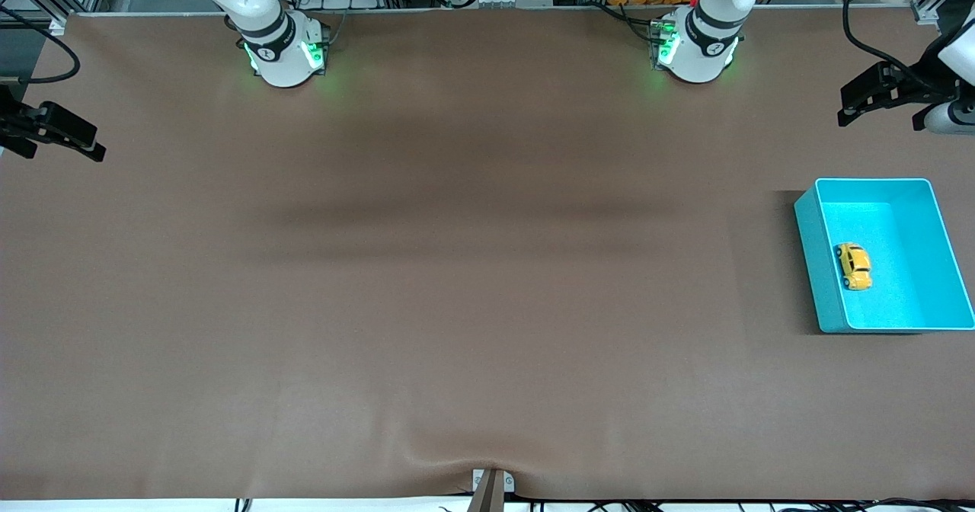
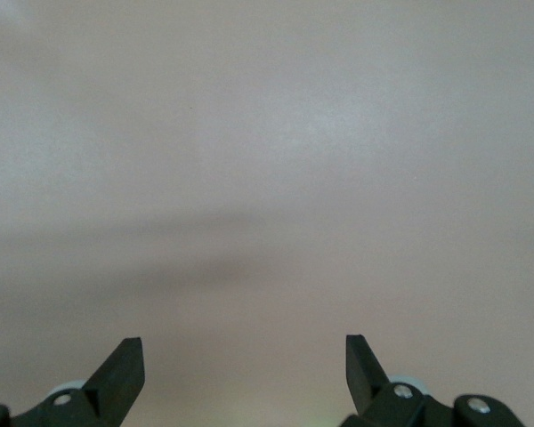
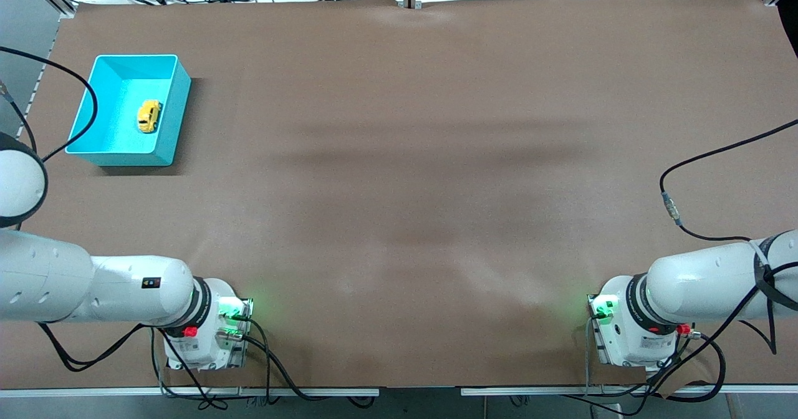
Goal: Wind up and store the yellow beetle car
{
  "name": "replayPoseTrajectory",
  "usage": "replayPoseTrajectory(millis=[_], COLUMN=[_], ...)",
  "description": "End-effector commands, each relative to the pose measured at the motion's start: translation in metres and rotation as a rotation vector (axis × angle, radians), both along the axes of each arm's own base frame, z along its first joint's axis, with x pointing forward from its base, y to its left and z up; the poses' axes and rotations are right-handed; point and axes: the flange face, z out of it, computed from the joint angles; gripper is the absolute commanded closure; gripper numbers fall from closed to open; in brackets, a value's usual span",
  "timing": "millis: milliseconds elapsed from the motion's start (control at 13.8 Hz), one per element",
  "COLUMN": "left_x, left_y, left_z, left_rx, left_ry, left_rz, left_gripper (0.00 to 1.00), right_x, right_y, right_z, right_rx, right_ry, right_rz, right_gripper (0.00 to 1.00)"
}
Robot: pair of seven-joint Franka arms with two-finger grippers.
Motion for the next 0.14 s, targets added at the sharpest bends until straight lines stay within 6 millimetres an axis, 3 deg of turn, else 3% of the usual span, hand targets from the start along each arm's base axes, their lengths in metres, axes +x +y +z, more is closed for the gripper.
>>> replayPoseTrajectory(millis=[0, 72], left_x=[0.0000, 0.0004], left_y=[0.0010, 0.0010], left_z=[0.0052, 0.0051], left_rx=[-0.013, -0.013], left_ry=[-0.010, -0.010], left_rz=[-0.014, -0.014], left_gripper=[0.00, 0.00], right_x=[-0.0056, -0.0050], right_y=[-0.0016, -0.0024], right_z=[0.0036, 0.0022], right_rx=[-0.011, -0.011], right_ry=[-0.007, -0.006], right_rz=[0.006, 0.005], right_gripper=[0.00, 0.00])
